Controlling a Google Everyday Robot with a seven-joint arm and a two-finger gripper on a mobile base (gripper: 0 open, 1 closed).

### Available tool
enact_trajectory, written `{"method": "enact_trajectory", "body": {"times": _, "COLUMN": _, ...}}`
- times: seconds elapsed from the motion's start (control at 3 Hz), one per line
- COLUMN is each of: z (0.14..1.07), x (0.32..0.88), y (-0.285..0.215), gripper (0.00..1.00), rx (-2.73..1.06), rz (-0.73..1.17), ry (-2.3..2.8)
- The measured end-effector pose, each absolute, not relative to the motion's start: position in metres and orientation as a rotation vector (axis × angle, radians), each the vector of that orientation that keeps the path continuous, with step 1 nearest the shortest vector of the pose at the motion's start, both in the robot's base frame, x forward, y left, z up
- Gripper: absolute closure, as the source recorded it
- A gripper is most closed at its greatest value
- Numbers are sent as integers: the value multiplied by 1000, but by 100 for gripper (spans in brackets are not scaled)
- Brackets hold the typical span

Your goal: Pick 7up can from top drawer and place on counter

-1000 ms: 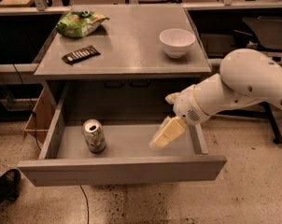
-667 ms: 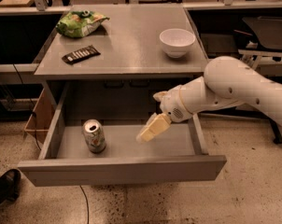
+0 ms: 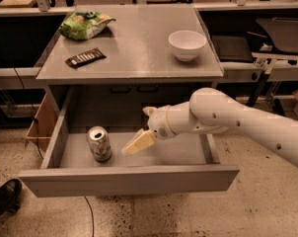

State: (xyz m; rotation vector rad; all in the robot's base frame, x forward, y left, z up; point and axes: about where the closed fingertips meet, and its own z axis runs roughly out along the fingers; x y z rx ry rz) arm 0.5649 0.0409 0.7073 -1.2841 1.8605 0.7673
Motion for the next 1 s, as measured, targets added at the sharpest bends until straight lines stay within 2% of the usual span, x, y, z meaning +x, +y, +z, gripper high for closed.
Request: {"method": "enact_trajectory", "body": {"times": 1.0, "z": 664, "x": 578, "y": 136, "gripper": 0, "rx": -1201, "rz": 857, "ry": 1787}}
